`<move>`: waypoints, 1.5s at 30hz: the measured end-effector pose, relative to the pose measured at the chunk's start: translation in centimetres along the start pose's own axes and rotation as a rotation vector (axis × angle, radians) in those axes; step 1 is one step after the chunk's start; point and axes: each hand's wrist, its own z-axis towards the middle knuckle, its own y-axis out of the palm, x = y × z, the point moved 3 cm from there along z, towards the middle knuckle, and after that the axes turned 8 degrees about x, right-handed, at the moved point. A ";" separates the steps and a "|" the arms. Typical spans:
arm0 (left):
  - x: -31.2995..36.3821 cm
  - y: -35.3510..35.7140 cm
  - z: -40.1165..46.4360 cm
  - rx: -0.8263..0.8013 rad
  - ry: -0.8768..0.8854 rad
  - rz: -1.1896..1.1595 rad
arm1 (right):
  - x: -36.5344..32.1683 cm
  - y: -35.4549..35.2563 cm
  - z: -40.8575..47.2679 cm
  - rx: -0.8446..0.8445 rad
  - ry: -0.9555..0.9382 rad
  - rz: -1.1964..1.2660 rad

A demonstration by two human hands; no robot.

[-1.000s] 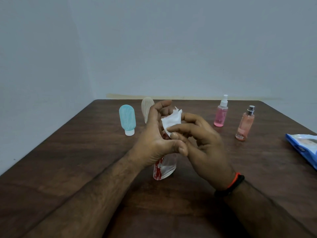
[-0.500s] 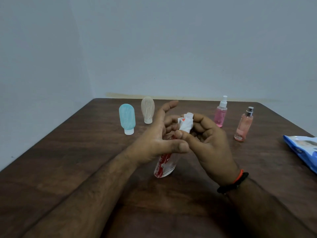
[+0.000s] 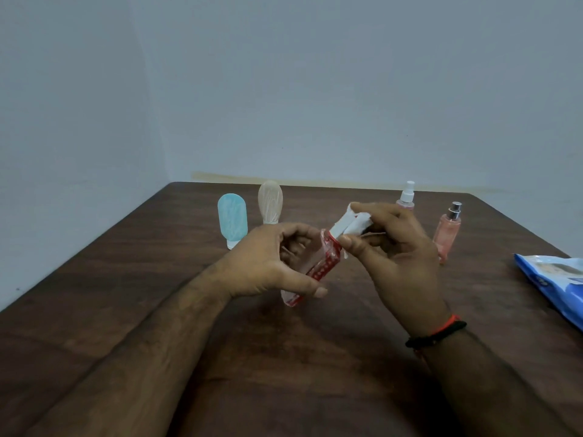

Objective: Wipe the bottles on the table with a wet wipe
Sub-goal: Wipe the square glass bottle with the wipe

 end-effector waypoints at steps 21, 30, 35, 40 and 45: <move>1.9 1.4 -0.4 0.244 0.457 0.629 | 1.4 0.0 -0.1 -0.055 0.098 -0.529; 1.5 0.6 -0.4 0.309 0.362 0.431 | 0.2 0.3 -0.1 -0.045 -0.110 -0.306; 0.6 0.6 -0.1 0.270 0.180 0.181 | -0.4 -0.2 -0.1 0.033 -0.200 -0.223; -0.4 0.3 0.3 0.175 0.011 -0.118 | -0.6 -1.0 -0.1 0.184 -0.202 -0.194; -0.4 0.7 0.1 0.006 -0.028 -0.721 | -0.6 -0.3 -0.3 0.101 -0.070 -0.063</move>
